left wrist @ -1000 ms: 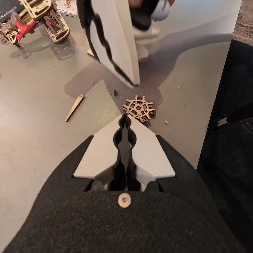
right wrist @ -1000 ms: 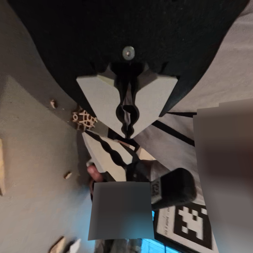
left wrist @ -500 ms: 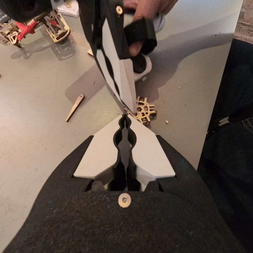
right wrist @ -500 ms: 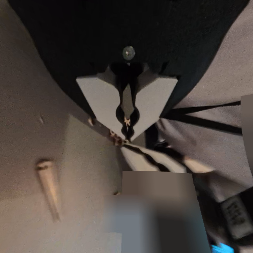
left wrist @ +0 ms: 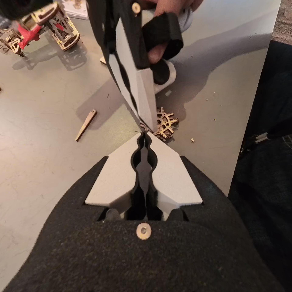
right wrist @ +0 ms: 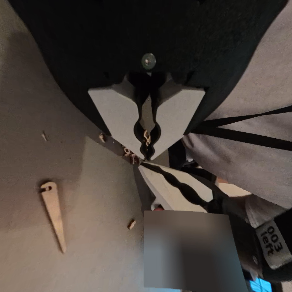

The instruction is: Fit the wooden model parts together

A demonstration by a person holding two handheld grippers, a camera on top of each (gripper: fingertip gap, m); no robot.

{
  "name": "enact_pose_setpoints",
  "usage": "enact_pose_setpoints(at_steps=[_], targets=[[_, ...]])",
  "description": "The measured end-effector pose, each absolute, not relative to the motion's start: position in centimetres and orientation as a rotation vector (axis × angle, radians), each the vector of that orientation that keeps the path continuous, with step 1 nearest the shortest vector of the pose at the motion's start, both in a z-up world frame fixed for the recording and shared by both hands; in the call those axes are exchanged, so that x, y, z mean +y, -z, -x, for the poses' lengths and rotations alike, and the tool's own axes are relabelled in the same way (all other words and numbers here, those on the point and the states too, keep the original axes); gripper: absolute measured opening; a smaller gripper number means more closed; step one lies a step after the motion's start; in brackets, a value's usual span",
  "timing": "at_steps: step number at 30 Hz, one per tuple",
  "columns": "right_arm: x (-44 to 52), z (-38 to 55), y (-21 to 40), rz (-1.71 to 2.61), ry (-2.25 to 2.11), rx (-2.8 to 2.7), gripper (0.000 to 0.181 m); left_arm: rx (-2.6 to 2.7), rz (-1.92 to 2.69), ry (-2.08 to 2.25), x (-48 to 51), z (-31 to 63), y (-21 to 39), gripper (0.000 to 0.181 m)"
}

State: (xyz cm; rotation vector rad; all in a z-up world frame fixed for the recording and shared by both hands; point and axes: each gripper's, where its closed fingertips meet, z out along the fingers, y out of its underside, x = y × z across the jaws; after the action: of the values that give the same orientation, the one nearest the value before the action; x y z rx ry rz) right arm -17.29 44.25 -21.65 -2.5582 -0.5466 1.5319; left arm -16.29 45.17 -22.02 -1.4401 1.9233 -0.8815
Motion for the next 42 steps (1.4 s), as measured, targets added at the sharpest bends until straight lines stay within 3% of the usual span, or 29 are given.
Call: enact_pose_setpoints(at_steps=[3,6,10,12,15,18,19,20,24,35,42], targets=[[44.6,17.5,17.5,2.324,-1.644,-0.534,0.0,1.923,1.44,0.883,45.2,16.3,22.0,0.0],[46.1,14.6,17.4,2.223,-1.17,-0.575,0.0,1.92,1.445,0.889,45.2,16.3,22.0,0.0],[44.6,13.8,16.4,2.019,-0.917,-0.597,0.0,1.872,1.435,0.928,45.4,16.3,21.2,0.0],[43.6,13.8,17.3,1.974,-0.903,-0.614,0.016,1.804,1.438,0.983,45.9,16.3,20.2,0.0],[43.1,14.5,18.1,2.005,-0.965,-0.578,0.025,1.737,1.412,1.04,46.2,16.5,19.1,0.0],[43.0,15.8,18.6,1.974,-0.857,-0.749,0.024,1.717,1.383,1.018,46.2,16.6,18.8,0.0],[43.0,16.2,18.6,1.974,-0.826,-0.788,0.005,1.712,1.379,1.001,46.3,16.5,18.8,0.0],[43.3,16.3,18.5,1.987,-0.78,-0.804,0.0,1.708,1.373,0.989,46.3,16.5,18.8,0.0],[45.2,15.0,19.7,1.921,-0.434,-0.98,0.0,1.601,1.338,0.937,47.4,16.6,17.7,0.0],[45.7,16.1,19.7,1.807,-0.314,-1.057,0.0,1.789,1.188,0.614,45.9,16.2,20.5,0.0],[45.5,15.9,18.7,1.741,-0.228,-1.057,0.0,1.699,1.263,0.67,47.1,16.2,19.6,0.0]])
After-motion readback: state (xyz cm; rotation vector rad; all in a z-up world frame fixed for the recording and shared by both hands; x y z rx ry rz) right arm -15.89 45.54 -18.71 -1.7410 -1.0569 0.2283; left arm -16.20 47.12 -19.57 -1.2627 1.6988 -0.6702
